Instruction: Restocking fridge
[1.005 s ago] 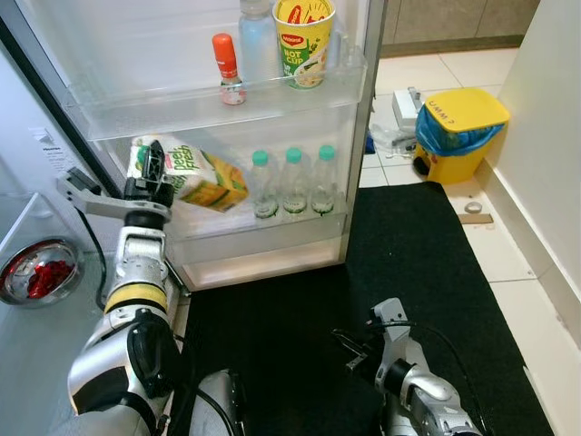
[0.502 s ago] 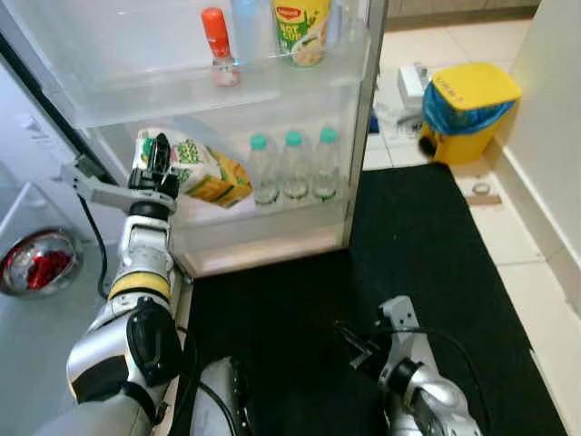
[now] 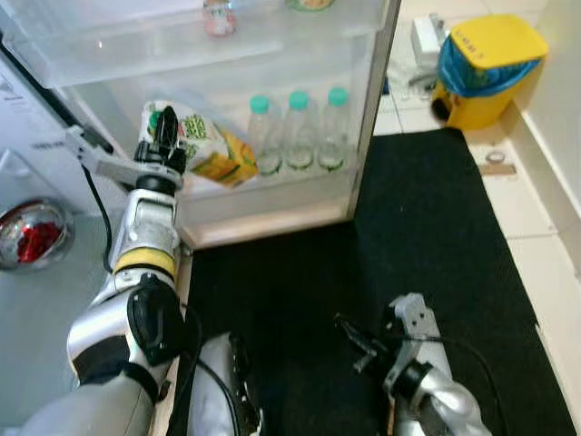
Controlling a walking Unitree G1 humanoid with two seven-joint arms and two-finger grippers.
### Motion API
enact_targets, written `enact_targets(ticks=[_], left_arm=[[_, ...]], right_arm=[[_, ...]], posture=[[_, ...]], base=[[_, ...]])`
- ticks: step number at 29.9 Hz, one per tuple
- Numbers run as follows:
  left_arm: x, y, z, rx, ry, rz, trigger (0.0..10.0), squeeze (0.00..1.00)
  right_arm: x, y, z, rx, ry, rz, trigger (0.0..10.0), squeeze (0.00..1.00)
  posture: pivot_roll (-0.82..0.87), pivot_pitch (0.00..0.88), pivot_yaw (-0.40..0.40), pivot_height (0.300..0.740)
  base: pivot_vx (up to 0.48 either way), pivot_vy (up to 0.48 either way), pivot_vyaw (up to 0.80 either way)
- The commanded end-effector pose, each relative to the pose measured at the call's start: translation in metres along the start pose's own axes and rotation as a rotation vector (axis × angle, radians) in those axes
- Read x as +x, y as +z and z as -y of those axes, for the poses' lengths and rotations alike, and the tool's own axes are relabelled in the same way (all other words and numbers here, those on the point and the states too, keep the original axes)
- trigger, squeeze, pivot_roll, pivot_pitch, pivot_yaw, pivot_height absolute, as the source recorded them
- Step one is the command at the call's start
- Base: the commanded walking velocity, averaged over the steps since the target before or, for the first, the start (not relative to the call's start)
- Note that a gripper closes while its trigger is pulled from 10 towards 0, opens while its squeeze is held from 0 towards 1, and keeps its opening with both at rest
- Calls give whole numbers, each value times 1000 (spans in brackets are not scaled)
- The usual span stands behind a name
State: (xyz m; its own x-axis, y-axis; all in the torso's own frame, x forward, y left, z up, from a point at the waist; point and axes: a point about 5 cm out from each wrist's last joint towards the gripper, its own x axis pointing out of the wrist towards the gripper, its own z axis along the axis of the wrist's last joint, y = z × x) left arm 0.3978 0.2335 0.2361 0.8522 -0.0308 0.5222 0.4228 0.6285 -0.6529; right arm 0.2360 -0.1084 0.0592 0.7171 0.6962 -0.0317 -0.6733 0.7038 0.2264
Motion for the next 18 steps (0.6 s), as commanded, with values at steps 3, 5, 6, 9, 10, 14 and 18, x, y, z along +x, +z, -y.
enact_targets(ticks=[3,5,6,9,10,14,18], left_arm=[[3,2,2,65,3,-16,10000,0],[5,0,4,94,16,-28,10000,0],[8,-6,7,134,27,-54,10000,0],[10,-12,11,151,22,-77,10000,0],[10,-12,11,151,22,-77,10000,0],[10,-30,20,182,-23,-140,10000,0],[9,-45,26,205,-48,-195,10000,0]], right_arm=[[-4,-5,-9,43,2,-22,10000,0],[-4,-4,-11,45,3,-22,10000,0],[-4,-2,-14,48,6,-21,10000,0],[-4,0,-16,49,6,-21,10000,0],[-4,0,-16,49,6,-21,10000,0],[-4,4,-17,48,4,-19,10000,0],[-4,7,-19,51,-1,-23,10000,0]], posture=[[-193,478,98,460],[-194,487,101,460],[-194,491,103,460],[-194,491,105,460],[-194,491,105,460],[-197,491,109,460],[-200,491,112,460]], base=[[0,0,0],[0,0,0],[0,0,0],[0,0,0],[0,0,0],[0,0,0],[0,0,0]])
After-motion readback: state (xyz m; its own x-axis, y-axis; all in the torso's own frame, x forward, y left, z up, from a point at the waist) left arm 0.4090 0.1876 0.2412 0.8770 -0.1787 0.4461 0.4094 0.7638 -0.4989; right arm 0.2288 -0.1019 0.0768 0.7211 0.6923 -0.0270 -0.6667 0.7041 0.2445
